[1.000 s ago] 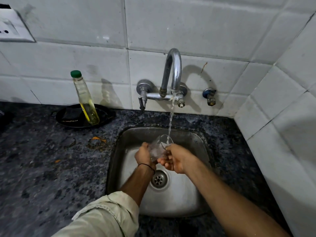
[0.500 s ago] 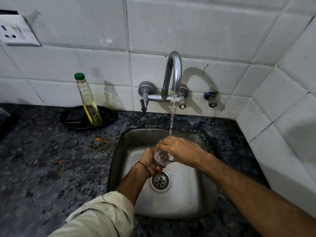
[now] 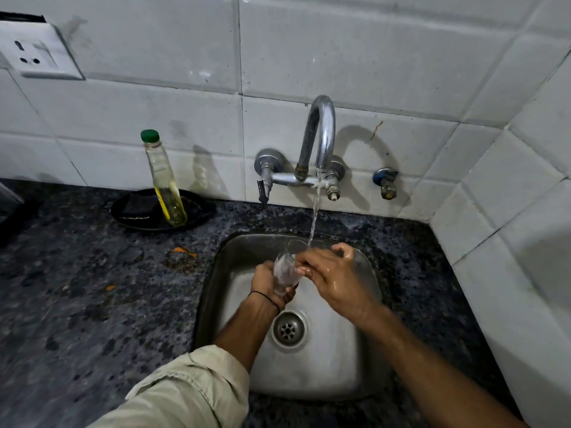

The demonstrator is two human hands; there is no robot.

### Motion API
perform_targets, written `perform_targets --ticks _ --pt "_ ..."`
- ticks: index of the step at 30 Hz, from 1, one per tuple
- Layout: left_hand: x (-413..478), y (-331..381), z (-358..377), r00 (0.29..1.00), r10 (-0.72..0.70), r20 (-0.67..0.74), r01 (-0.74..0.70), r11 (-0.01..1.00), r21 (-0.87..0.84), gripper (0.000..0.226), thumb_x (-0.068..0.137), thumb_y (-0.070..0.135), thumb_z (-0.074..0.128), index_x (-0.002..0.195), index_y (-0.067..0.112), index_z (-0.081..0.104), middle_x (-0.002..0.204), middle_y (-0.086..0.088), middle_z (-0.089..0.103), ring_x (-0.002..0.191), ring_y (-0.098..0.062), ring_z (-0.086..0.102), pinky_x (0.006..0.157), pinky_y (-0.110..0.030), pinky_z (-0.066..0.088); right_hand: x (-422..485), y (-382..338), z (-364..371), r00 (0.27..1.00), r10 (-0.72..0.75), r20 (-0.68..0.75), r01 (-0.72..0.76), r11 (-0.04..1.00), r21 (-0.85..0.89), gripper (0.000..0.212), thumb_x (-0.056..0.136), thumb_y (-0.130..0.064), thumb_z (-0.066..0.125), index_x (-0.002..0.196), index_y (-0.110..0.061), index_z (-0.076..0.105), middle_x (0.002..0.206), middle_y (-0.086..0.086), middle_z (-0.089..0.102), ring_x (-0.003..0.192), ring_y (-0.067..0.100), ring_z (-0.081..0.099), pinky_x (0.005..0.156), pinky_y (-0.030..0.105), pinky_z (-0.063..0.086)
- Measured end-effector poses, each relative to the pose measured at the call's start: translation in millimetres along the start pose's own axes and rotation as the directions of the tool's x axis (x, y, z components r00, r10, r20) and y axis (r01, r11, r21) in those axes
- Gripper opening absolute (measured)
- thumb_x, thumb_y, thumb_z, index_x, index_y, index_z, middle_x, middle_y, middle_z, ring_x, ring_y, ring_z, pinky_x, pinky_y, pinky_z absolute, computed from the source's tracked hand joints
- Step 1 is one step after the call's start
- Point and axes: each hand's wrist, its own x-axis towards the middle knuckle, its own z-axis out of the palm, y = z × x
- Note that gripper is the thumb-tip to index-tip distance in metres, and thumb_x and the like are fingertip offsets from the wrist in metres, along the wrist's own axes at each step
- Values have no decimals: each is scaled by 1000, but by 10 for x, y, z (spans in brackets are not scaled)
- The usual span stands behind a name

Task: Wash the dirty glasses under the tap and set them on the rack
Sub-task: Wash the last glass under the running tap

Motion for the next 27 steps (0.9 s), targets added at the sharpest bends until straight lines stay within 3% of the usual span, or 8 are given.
perform_targets --ticks 5,10,13,17,19,22,25,27 --pt "-64 -81 87 987 130 -95 -130 991 4 19 87 24 44 88 12 59 66 -6 57 50 -19 53 40 -18 40 190 -204 -91 941 261 215 -301 937 179 35 102 -38 51 77 -16 64 67 -6 62 67 12 57 73 28 40" --pt "-128 -65 105 875 481 -53 -452 851 266 20 91 16 49 73 16 57 62 -6 54 51 -19 50 45 -25 42 347 -386 -94 555 673 489 -778 211 592 33 96 -41 62 86 -11 73 79 9 73 70 17 65 64 27 48" --pt "-129 92 79 654 745 130 -692 520 501 21 90 12 58 71 19 57 70 -1 59 65 -14 53 63 -33 48 311 -263 39 453 691 564 -684 -136 716 27 92 -44 65 88 -18 71 71 1 70 62 14 60 62 27 46" --pt "-314 206 216 472 714 517 -748 15 663 10 87 22 67 82 26 59 89 6 62 87 -13 57 75 -26 49 221 -215 390 356 687 633 -423 -485 765 34 94 -44 61 103 -12 69 86 11 73 76 24 70 64 35 58" --pt "-388 225 261 459 615 641 -656 -252 711 6 88 31 64 89 26 60 96 9 59 94 -13 48 78 -29 45 161 -231 489 424 605 674 -351 -576 738 40 94 -45 60 112 -10 69 98 14 76 84 25 74 67 36 62" --pt "-447 287 264 549 386 742 -593 -446 670 13 90 38 61 98 28 61 108 10 59 106 -12 41 84 -32 45 53 -222 604 504 517 692 -298 -648 701 41 94 -44 60 116 -10 69 107 16 75 94 25 75 78 38 61" --pt "-428 329 235 633 199 748 -594 -494 634 18 92 42 57 101 28 63 110 7 62 107 -14 44 85 -36 46 3 -201 674 467 515 718 -336 -648 683 38 98 -39 57 120 -9 67 109 19 74 105 29 70 83 43 57" --pt "-377 338 149 673 237 700 -593 -392 703 19 96 33 53 98 18 65 106 -2 64 99 -19 54 84 -40 49 41 -173 660 395 554 733 -444 -584 680 35 97 -40 59 105 -8 70 90 16 73 86 25 70 69 41 60"
